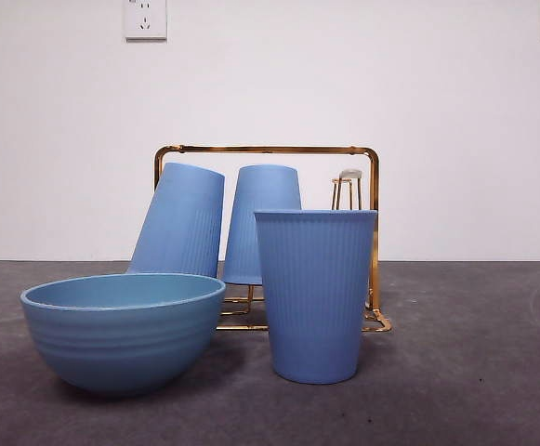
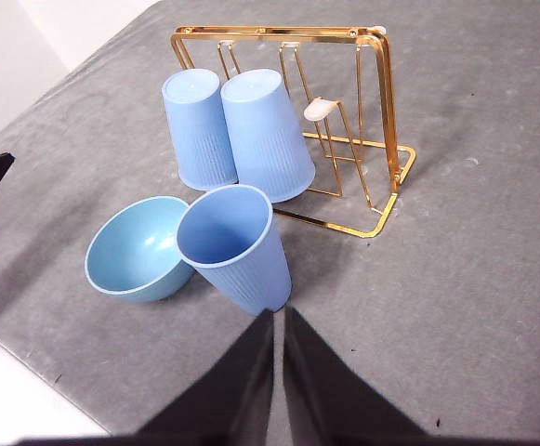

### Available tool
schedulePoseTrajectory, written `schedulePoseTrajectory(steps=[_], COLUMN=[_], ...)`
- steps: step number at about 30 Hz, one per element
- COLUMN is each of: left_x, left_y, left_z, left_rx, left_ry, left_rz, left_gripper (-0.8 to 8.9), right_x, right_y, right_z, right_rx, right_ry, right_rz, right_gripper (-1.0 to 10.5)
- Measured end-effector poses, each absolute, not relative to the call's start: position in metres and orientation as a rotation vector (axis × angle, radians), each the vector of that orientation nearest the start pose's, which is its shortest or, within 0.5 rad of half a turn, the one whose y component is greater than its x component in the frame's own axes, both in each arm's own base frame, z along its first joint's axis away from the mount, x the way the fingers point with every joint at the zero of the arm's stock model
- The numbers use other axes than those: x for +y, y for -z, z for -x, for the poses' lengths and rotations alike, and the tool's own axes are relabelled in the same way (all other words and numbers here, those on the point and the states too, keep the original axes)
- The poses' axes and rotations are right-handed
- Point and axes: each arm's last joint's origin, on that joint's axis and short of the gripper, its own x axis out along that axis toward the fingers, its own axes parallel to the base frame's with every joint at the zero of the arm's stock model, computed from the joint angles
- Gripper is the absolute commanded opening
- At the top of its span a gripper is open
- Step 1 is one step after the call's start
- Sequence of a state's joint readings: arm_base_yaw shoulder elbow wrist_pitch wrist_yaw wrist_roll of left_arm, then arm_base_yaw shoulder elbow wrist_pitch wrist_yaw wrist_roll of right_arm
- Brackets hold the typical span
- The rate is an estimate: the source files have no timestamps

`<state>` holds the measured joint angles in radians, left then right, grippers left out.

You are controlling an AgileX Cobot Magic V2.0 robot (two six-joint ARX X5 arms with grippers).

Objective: Right arm lift cup from the cupboard, then place it on the right of the bowl

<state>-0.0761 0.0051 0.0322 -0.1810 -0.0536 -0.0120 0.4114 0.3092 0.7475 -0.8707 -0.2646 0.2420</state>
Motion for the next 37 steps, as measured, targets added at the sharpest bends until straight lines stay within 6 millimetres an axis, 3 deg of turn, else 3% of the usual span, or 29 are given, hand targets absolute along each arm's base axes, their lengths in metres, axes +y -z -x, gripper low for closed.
schedulePoseTrajectory(steps=[7, 10, 18, 24, 37], left_x=[-0.006, -0.006, -0.006, -0.006, -0.006], left_y=[-0.157, -0.157, -0.157, -0.157, -0.157], left_z=[-0.095, -0.095, -0.095, -0.095, -0.095], left_rx=[0.154, 0.154, 0.154, 0.154, 0.154], left_ry=[0.022, 0.022, 0.022, 0.022, 0.022], left_rz=[0.002, 0.002, 0.002, 0.002, 0.002], left_gripper=[0.19, 0.19, 0.19, 0.19, 0.19], right_x=[0.025, 0.024, 0.013, 0.005, -0.001], right_y=[-0.302, -0.292, -0.228, -0.170, -0.152], right_z=[-0.043, -0.052, -0.088, -0.097, -0.096], right_rx=[0.466, 0.380, 0.072, 0.123, 0.160], right_ry=[-0.578, -0.519, -0.263, -0.145, 0.000], right_rz=[-0.211, -0.228, -0.161, -0.094, -0.076], right_gripper=[0.2, 0.2, 0.2, 0.2, 0.2])
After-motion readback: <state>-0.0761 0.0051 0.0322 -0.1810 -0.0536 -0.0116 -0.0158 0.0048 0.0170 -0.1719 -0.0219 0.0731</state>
